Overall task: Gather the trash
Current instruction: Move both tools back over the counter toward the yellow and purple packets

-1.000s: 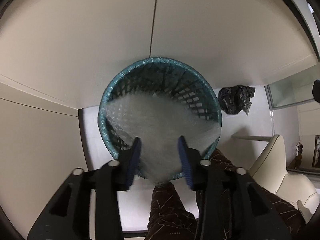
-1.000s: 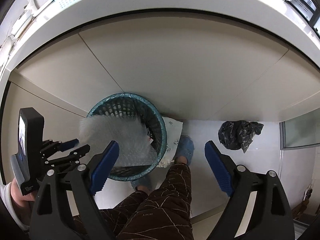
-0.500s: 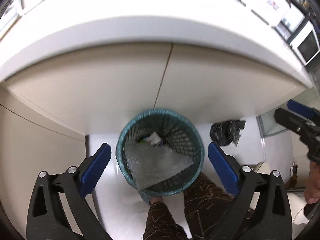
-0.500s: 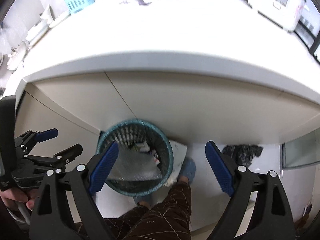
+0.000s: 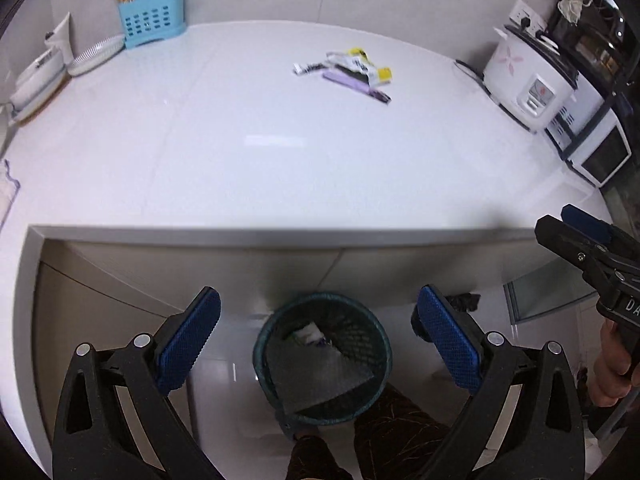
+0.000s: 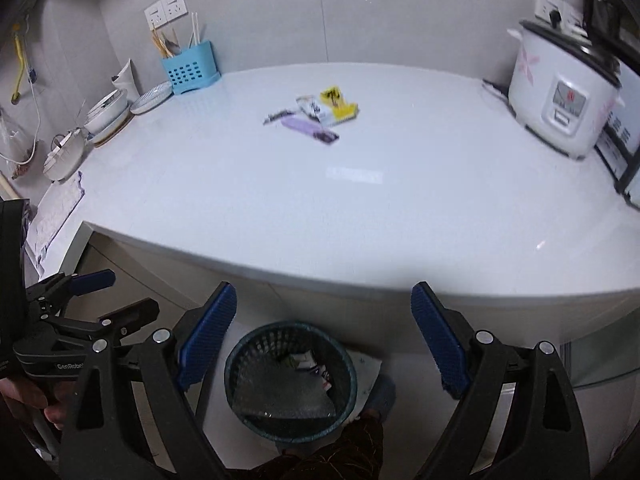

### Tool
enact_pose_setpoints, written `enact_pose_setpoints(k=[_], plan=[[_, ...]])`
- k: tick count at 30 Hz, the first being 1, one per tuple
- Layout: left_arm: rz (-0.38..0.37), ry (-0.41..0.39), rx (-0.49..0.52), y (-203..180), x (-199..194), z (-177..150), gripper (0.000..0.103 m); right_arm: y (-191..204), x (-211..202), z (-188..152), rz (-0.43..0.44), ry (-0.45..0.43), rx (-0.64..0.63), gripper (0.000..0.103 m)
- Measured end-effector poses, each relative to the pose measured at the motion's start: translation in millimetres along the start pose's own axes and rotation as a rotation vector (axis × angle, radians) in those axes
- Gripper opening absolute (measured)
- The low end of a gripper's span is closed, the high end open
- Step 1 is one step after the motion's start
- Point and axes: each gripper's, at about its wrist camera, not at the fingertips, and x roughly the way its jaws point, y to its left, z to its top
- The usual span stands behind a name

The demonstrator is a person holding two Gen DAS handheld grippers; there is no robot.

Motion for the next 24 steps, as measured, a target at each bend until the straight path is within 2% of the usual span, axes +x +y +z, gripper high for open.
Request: enact_pose_setpoints(k=[10,24], plan=[[0.051,-0.045,-0.061,9.7,-8.9,67.9,0.097,-7.8,22.0,65.4,0.025,0.025,-0.038,0.085],[0.101,-0.031,-0.159,11.6,26.4,147.4,0.097,-30.4,99.0,166.9,0.063,0.102,-0.143,0.085]])
